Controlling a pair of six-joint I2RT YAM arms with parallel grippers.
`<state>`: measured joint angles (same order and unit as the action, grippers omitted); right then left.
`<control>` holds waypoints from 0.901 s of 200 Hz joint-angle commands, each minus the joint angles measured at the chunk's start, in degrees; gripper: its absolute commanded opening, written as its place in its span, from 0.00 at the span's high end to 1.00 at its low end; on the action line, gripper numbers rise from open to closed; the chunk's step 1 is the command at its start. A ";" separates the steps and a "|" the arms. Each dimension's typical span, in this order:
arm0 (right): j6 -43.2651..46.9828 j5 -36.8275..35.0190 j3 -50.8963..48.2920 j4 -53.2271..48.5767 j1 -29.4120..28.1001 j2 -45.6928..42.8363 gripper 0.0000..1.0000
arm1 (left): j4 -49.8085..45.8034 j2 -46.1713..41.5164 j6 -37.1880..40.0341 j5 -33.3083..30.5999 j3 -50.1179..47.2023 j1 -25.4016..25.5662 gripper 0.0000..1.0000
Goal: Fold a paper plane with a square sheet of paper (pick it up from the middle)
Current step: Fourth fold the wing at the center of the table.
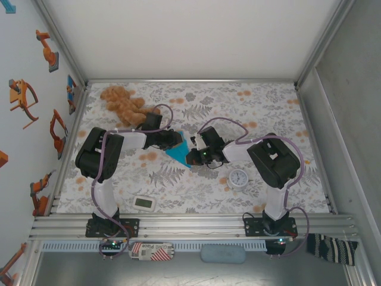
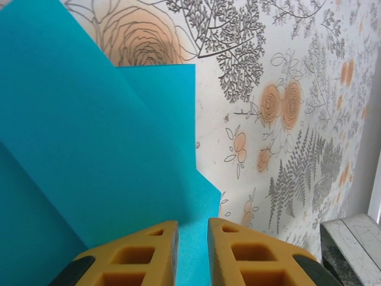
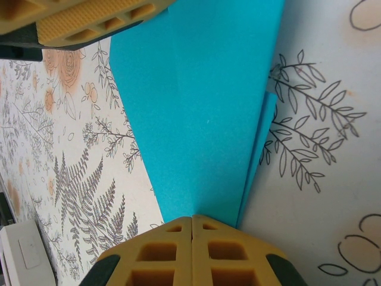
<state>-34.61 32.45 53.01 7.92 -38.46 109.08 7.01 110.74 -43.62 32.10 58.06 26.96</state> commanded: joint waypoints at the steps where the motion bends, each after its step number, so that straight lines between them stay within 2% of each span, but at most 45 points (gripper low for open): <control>1: 1.12 -3.53 -0.10 -5.34 -0.04 2.02 0.98 | -2.64 0.78 0.98 -2.00 1.16 -0.36 0.79; 121: 0.97 -3.10 -0.19 -5.26 -0.08 1.76 0.98 | -6.04 1.58 2.13 -3.32 1.95 -0.36 0.80; 180: -1.14 -2.62 0.77 -3.26 -0.04 -4.01 0.98 | -8.90 3.78 2.66 -3.66 3.00 -0.35 0.79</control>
<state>-34.72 31.77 53.17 7.07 -38.46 108.42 1.85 112.16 -42.74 30.00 60.42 26.96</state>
